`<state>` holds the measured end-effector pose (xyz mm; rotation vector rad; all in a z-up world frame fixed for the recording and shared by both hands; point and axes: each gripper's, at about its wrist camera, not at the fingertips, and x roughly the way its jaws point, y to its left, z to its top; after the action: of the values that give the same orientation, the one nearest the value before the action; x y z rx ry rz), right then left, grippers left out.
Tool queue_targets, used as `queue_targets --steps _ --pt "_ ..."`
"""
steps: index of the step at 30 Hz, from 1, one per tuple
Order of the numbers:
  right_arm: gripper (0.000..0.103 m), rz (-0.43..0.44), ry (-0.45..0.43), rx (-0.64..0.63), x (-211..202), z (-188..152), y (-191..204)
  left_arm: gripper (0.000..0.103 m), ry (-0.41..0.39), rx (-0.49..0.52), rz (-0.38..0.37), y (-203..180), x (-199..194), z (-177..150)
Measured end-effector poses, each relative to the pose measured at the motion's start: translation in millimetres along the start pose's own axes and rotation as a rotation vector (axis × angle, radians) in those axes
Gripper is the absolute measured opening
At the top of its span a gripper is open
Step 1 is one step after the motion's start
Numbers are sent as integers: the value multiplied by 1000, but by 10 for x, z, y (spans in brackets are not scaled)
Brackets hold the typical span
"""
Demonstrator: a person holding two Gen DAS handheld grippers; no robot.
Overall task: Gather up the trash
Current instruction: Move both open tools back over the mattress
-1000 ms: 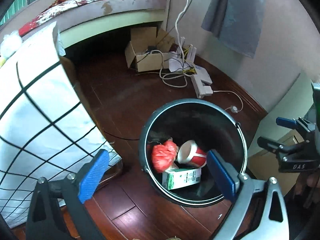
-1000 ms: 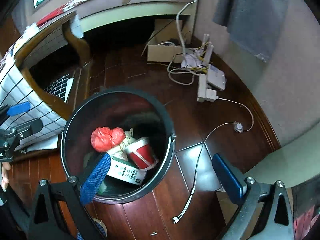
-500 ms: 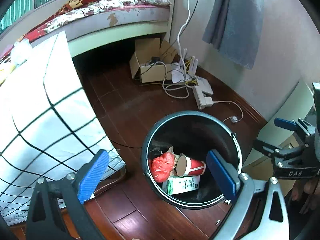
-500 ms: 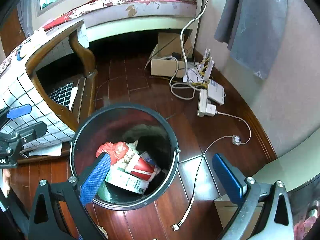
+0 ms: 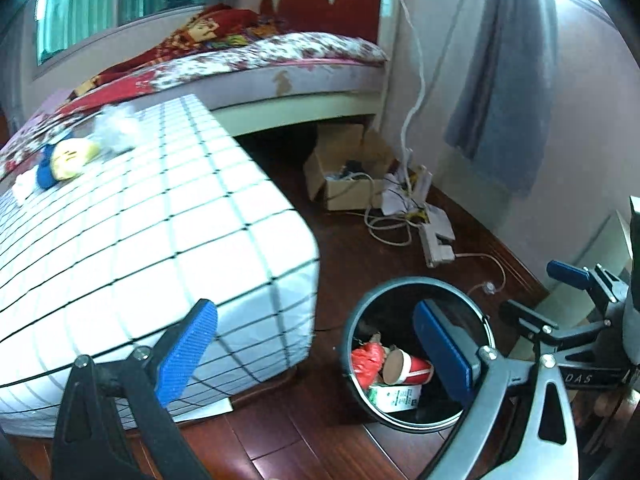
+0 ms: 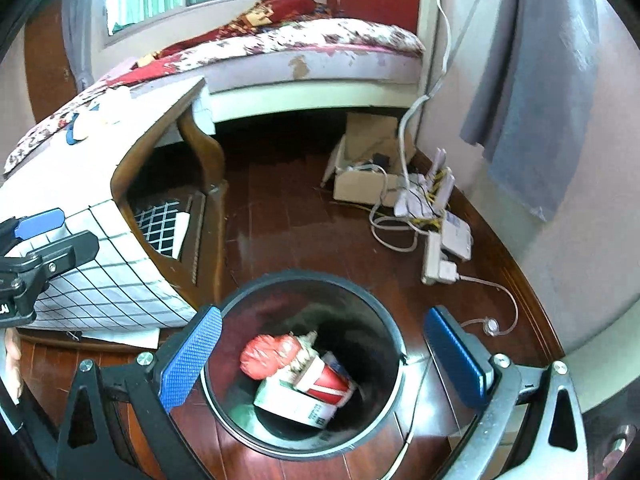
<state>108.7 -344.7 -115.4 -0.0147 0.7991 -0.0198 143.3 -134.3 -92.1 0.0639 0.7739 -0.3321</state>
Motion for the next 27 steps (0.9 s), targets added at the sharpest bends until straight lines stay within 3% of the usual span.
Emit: queue_targets --steps 10,13,20,24,27 --pt "102 98 -79 -45 -46 305 597 99 -53 -79 108 642 -296 40" --pt "102 148 -130 -54 -133 497 849 100 -62 -116 155 946 -383 56" --pt "102 287 -159 -116 26 1060 1561 100 -71 -210 266 1751 -514 155" --pt "102 277 -120 -216 208 1440 1965 100 -80 -243 313 2181 -487 313" --pt "102 272 -144 -253 382 1693 2186 99 -71 -268 326 2449 -415 413"
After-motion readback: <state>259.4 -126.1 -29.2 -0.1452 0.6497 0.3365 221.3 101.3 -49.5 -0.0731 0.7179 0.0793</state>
